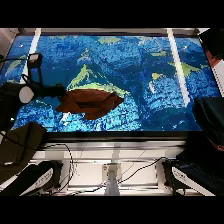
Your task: Fold the clothes and pants, and hang the long-sleeved shirts on hangers.
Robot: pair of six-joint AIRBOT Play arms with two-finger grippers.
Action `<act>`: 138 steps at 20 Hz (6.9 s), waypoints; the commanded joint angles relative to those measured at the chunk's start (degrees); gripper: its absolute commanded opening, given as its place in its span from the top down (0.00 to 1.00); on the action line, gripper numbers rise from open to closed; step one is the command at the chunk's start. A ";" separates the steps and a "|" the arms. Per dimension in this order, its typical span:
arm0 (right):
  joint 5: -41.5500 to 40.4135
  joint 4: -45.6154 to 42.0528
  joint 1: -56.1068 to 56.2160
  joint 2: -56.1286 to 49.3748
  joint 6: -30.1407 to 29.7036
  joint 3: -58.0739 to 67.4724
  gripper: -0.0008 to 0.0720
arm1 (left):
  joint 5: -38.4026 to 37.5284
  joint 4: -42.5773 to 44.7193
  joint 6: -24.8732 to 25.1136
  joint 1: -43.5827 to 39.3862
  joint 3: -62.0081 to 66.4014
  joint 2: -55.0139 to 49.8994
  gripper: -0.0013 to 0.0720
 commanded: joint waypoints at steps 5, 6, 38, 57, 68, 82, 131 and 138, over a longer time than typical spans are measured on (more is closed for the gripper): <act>-6.34 0.00 0.04 0.00 0.00 -0.02 0.22 | -7.17 -8.83 18.32 6.29 -3.52 -6.73 0.10; -7.87 0.00 0.04 0.00 0.00 -0.02 0.23 | -7.17 -10.84 20.20 6.29 -3.52 -8.35 0.02; -12.31 0.17 0.04 -1.73 0.02 -0.02 0.23 | 10.21 -14.56 30.45 6.25 -1.49 -22.10 0.04; -12.81 -0.48 0.04 -2.34 0.15 -0.11 0.93 | -6.23 -22.08 38.05 6.25 6.78 -16.41 0.94; -2.01 1.14 0.04 -12.87 -1.64 -14.53 0.95 | -10.54 -22.08 38.07 6.54 7.91 6.78 0.95; -21.68 37.07 2.64 -15.91 -3.21 -54.71 0.32 | 6.62 -29.90 37.40 6.54 7.69 12.15 0.94; -32.50 16.98 9.29 -27.69 1.95 -28.55 0.96 | 6.62 -19.71 37.38 6.56 7.69 10.75 0.94; -32.17 13.68 -1.79 -12.76 1.86 -28.55 0.97 | 10.36 -19.96 36.11 6.56 7.72 7.65 0.94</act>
